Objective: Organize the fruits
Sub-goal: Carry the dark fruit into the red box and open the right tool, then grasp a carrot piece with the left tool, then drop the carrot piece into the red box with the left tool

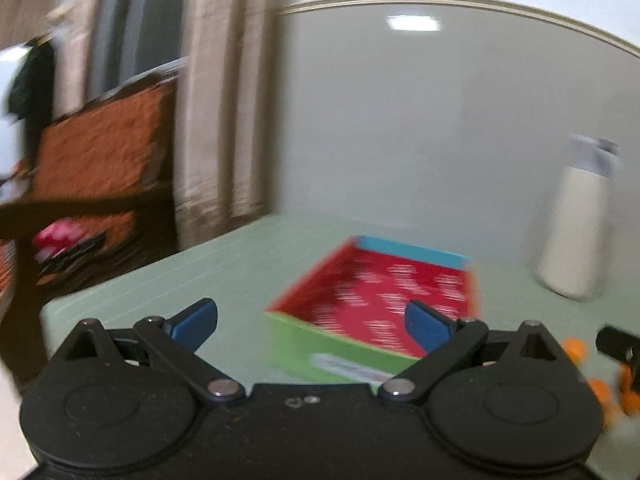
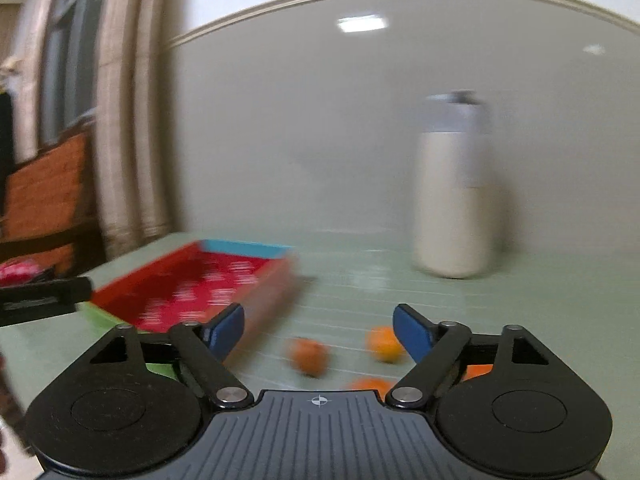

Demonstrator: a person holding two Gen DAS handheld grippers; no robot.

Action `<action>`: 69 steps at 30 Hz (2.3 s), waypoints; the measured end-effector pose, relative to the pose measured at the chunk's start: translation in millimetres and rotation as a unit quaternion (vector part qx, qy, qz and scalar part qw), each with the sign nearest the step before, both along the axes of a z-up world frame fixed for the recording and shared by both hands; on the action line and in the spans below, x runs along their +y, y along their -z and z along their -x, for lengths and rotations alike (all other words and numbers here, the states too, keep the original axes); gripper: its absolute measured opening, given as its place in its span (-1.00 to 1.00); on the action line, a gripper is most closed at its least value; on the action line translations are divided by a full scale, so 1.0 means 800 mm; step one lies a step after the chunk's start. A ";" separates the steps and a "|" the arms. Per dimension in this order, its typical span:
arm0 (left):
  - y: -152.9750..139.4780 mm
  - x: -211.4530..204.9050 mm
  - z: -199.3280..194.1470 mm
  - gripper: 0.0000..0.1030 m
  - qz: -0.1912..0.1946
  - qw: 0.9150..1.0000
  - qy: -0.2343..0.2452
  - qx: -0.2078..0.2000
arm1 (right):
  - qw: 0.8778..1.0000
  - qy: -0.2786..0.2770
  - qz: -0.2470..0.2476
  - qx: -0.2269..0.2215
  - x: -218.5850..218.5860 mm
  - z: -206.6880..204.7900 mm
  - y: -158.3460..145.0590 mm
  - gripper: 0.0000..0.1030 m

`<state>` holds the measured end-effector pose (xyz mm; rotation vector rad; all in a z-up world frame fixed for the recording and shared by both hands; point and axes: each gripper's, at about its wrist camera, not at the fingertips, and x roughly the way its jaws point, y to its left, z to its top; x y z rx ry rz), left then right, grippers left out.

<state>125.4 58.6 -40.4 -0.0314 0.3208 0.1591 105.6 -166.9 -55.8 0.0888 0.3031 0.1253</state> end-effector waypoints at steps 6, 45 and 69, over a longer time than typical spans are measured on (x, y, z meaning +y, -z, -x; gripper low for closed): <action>0.013 -0.074 0.006 0.78 -0.021 0.990 0.136 0.006 | 0.996 0.091 -0.014 0.007 -0.071 0.031 0.024 0.80; 0.044 -0.128 -0.022 -0.75 -0.044 0.980 0.188 0.046 | 0.992 0.108 -0.066 0.009 -0.123 0.061 0.031 0.84; 0.032 0.005 -0.117 -0.60 -0.039 0.994 -0.028 0.095 | 0.998 0.035 -0.042 0.032 -0.068 0.036 0.045 0.84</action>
